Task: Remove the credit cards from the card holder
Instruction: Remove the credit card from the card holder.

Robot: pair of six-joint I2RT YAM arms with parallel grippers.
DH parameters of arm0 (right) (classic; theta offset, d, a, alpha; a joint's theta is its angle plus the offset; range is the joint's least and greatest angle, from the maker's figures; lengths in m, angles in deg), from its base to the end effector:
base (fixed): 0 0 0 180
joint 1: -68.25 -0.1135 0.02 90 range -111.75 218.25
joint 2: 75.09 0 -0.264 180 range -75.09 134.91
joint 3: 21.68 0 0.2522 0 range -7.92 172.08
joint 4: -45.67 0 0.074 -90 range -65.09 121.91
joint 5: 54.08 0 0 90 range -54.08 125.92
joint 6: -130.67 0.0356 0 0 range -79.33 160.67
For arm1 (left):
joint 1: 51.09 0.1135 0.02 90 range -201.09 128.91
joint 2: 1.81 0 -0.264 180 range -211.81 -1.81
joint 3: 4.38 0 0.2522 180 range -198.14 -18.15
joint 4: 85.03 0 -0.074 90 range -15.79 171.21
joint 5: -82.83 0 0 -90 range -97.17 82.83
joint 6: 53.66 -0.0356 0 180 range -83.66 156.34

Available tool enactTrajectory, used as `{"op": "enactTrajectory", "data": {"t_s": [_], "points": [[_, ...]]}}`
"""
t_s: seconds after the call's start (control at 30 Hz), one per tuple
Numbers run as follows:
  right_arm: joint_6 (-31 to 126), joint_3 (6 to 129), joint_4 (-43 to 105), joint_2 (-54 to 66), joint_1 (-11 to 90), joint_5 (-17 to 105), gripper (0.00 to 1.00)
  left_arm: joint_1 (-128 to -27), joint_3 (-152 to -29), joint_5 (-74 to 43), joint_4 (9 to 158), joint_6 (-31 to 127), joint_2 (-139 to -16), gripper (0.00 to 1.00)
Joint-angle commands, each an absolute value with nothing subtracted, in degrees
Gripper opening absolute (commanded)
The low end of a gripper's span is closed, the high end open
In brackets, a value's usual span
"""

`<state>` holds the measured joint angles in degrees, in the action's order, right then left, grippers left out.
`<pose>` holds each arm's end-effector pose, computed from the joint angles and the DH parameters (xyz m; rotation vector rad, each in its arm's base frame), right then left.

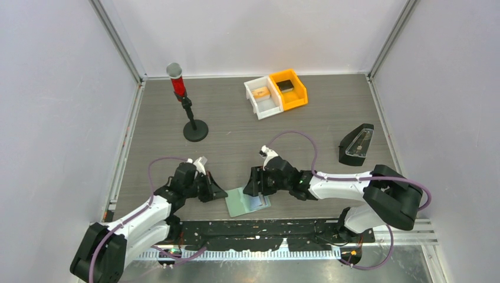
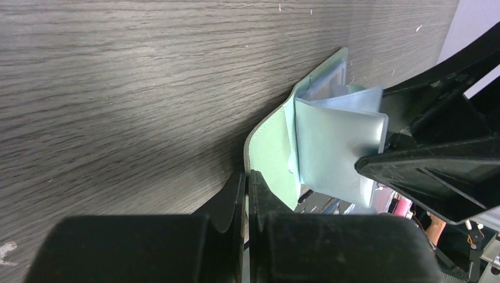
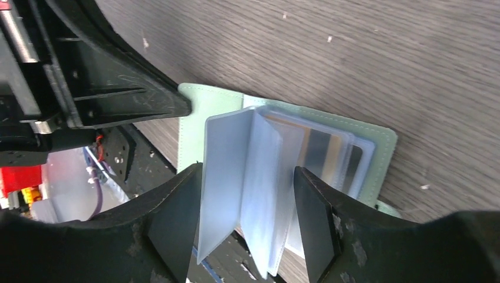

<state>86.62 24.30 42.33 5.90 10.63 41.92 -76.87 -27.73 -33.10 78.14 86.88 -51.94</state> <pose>0.1420 0.2309 0.1617 -0.3135 2.4511 1.0194 0.1307 -0.0804 0.1294 -0.2997 2.5336 -1.1318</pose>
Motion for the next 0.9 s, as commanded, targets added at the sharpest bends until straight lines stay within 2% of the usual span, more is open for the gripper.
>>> {"op": "enactTrajectory", "data": {"t_s": [0.0, 0.17, 0.5, 0.6, 0.63, 0.67, 0.87], "points": [[88.44, 24.69, 47.25, 3.79, 9.49, 43.79, 0.64, -77.07, -26.85, -32.01, 78.16, 86.78, -51.25, 0.0], [88.74, 24.94, 48.01, 2.71, 8.43, 44.02, 0.57, -77.08, -26.84, -31.96, 78.47, 87.01, -51.41, 0.0], [88.65, 26.32, 49.58, 5.54, 7.06, 44.77, 0.39, -77.07, -26.93, -32.16, 78.01, 87.23, -51.07, 0.0], [88.64, 26.54, 50.13, 7.17, 6.72, 44.53, 0.38, -77.09, -27.17, -32.44, 77.67, 87.47, -50.43, 0.0], [88.72, 26.63, 50.57, 7.48, 6.68, 44.62, 0.38, -77.06, -27.26, -32.4, 77.52, 87.57, -50.11, 0.05], [88.82, 26.8, 50.78, 8.13, 6.54, 44.8, 0.38, -77.09, -27.35, -32.39, 77.25, 87.58, -49.69, 0.0], [89.19, 28.26, 52.47, 11.57, 4.87, 45.24, 0.41, -77.07, -27.35, -31.21, 75.3, 87.69, -46.76, 0.01]]}}
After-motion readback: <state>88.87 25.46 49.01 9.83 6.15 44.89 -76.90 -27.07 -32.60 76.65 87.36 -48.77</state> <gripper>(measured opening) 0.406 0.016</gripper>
